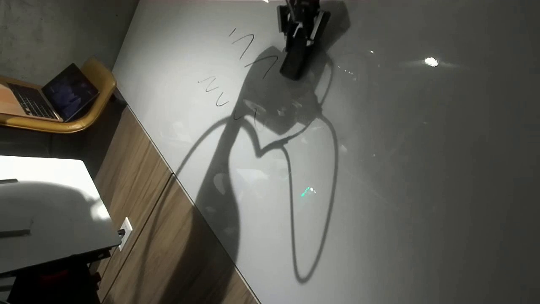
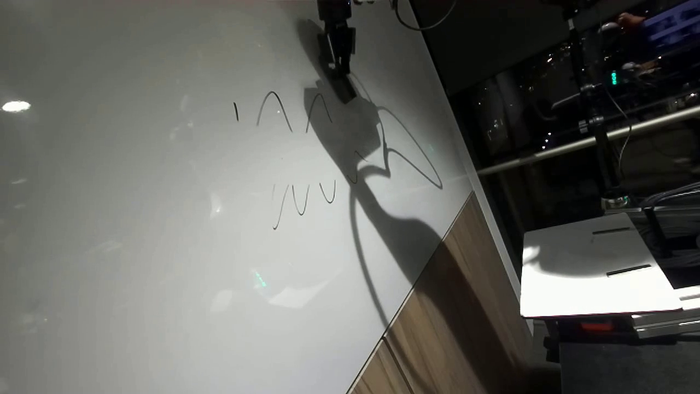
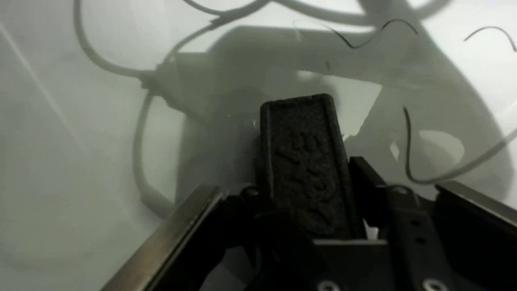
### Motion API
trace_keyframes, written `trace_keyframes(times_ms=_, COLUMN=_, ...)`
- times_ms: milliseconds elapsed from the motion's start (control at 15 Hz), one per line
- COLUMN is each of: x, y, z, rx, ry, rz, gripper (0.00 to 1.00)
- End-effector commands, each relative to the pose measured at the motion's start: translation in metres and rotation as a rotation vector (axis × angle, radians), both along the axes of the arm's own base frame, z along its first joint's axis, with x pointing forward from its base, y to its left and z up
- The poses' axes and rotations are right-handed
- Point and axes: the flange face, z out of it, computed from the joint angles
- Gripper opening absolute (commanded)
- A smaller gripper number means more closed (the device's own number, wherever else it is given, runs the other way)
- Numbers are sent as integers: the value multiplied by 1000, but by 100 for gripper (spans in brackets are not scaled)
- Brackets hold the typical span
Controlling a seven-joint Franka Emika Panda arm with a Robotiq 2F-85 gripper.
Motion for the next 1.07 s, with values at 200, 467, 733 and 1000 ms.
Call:
trace_keyframes(times_ms=200, x=-7, y=17, z=18, rx=99, ry=48, rz=62, gripper=28)
trace_keyframes(times_ms=467, x=5, y=47, z=-36, rx=72, ry=136, rz=81, gripper=28)
trace_keyframes(times_ms=733, x=30, y=42, z=-63, rx=11, ry=135, rz=53, gripper=28)
trace_keyframes(times_ms=1000, x=37, y=30, z=-41, rx=-13, ry=90, rz=3, gripper=28)
